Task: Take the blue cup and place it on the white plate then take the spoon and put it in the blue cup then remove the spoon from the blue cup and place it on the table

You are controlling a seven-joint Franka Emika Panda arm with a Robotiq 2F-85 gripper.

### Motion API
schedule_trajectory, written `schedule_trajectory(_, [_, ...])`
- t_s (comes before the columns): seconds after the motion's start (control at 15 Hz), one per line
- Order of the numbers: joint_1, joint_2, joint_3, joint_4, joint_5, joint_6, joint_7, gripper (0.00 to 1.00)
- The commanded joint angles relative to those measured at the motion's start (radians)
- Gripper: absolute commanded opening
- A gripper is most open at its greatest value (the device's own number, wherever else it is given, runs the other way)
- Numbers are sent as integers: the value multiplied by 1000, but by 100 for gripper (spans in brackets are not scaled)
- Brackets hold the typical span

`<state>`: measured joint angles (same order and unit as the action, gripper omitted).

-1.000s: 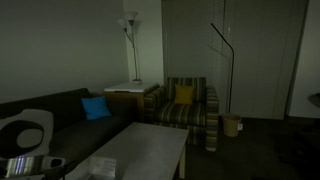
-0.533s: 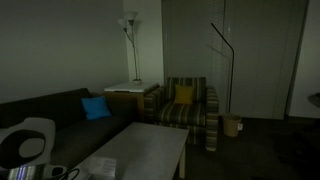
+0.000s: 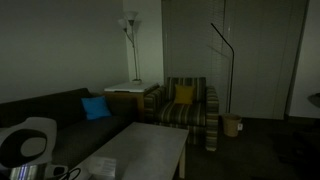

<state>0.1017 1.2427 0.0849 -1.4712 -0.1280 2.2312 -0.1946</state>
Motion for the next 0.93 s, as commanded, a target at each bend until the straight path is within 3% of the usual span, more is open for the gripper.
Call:
schedule_trajectory(0.0, [0, -63, -1, -73, -1, 15, 12, 4])
schedule_trajectory(0.73, [-10, -184, -3, -236, 5, -109, 52, 4])
schedule_trajectory(0.87, [-20, -172, 6, -246, -3, -74, 21, 4])
